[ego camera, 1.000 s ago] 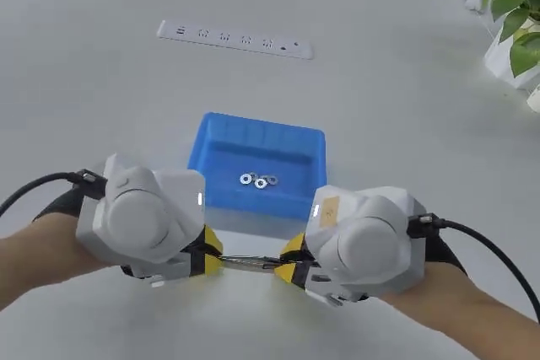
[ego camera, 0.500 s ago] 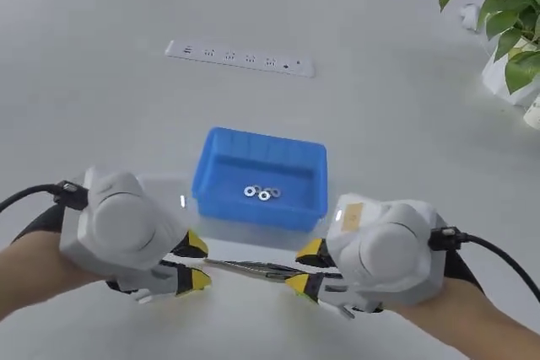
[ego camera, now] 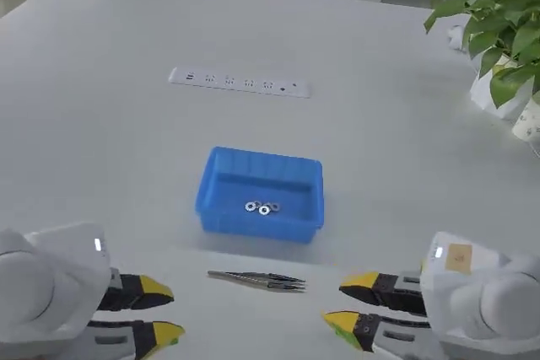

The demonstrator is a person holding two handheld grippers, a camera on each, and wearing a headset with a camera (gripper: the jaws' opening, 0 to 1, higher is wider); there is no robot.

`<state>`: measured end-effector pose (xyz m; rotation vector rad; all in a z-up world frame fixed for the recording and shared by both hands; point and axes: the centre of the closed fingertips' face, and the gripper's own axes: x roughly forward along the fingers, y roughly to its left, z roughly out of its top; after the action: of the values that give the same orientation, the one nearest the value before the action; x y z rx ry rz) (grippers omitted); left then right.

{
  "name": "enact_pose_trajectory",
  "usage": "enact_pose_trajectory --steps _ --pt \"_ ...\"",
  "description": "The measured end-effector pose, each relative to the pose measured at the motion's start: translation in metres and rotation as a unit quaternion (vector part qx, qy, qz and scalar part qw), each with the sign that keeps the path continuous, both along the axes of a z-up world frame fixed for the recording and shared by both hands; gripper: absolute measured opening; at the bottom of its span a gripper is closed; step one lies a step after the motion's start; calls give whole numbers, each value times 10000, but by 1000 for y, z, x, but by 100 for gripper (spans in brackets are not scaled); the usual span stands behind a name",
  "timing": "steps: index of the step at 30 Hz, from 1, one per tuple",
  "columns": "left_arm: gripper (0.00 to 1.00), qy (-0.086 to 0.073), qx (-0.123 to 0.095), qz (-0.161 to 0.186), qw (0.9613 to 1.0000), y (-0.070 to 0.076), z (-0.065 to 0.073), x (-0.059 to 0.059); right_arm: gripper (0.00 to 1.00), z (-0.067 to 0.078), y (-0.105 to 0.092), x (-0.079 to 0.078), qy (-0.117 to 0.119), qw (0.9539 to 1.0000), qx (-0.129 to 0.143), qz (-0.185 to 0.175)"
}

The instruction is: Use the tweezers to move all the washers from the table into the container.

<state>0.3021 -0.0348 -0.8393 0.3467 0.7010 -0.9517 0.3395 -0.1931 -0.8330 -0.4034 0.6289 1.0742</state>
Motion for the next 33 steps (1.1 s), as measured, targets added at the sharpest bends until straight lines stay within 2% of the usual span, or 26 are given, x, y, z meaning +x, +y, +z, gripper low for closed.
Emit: enact_pose_trajectory --steps 3,7,10,13,16,19,24,26,33 --pt "25 -57 -104 -89 9999 -3 9 -8 23 8 -2 -8 -27 9999 140 -57" --pt "25 -198 -116 -37 9997 -1 23 -14 25 21 -4 -16 -32 9990 412 -179" --pt "26 -322 -111 12 9994 1 33 -17 28 26 -6 -20 -73 9986 475 -234" --pt "27 -383 -257 44 9989 -3 42 -22 29 29 -7 -27 -49 9981 563 -229" --pt "28 -449 -213 63 9987 -6 46 -27 30 28 -7 -34 -11 9981 592 -195" --pt "29 -441 -237 72 9987 -7 48 -33 32 30 -9 -37 7 9977 638 -236" --pt "30 -468 -152 81 9988 -6 49 -42 32 38 -13 -42 -176 9964 795 -248" --pt "31 -446 -114 100 9989 -5 48 -45 33 39 -13 -47 -79 9955 916 -239" --pt "34 -442 -46 152 9989 -2 51 -56 35 36 -20 -51 -128 9961 816 -305"
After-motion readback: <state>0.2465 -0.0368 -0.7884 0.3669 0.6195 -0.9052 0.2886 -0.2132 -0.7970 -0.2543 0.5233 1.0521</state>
